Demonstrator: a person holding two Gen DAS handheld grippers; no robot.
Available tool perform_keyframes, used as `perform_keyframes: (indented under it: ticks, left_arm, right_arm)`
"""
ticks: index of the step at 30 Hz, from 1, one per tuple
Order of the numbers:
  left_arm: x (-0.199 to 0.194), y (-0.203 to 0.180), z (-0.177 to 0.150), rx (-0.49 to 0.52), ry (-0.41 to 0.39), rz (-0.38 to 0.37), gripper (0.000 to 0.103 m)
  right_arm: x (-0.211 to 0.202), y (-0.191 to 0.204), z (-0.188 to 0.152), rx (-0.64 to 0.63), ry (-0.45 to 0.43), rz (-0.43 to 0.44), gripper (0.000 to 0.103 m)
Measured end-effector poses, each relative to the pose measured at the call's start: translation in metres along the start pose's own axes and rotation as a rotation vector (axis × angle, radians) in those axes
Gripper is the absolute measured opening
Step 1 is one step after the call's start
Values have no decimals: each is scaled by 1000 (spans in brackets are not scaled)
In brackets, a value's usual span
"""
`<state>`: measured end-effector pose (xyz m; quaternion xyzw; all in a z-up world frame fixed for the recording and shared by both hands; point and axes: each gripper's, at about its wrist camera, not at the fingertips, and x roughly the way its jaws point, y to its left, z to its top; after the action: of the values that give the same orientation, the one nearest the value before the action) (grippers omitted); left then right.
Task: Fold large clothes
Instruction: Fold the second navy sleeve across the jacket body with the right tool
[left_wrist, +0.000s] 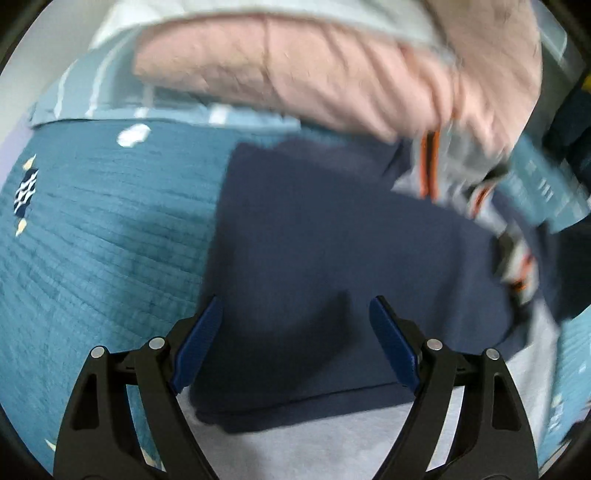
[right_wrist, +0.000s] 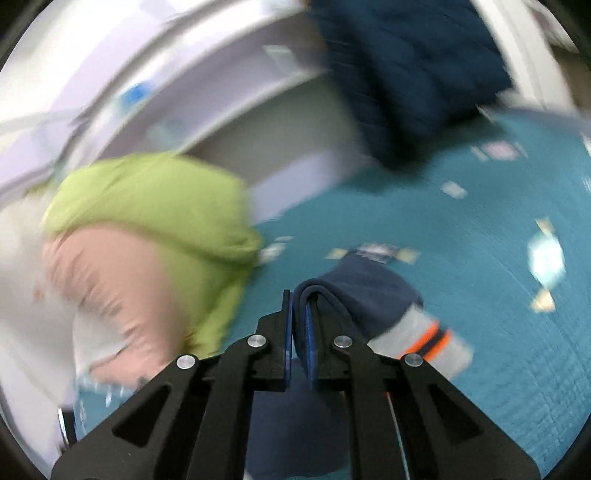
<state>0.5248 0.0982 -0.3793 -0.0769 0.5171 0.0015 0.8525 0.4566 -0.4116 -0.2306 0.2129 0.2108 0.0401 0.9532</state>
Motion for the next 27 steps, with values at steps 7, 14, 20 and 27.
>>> perform_keyframes:
  ticks: [7,14,20,27]
  left_arm:
    - [-53,42,1,-5,-81,64,83]
    - [-59,82,-5,-54,-74,68,83]
    - [-57,102,-14,-79,-60,64,83]
    - [-73,91,-10,-84,-101,4,83]
  right_arm:
    - [46,194,-62,-260,128,235,6]
    - [137,312,-201,-514,389,213,7]
    - [177,313,-274,-558,599,161,28]
    - [135,269,-234,-242,625,322,60]
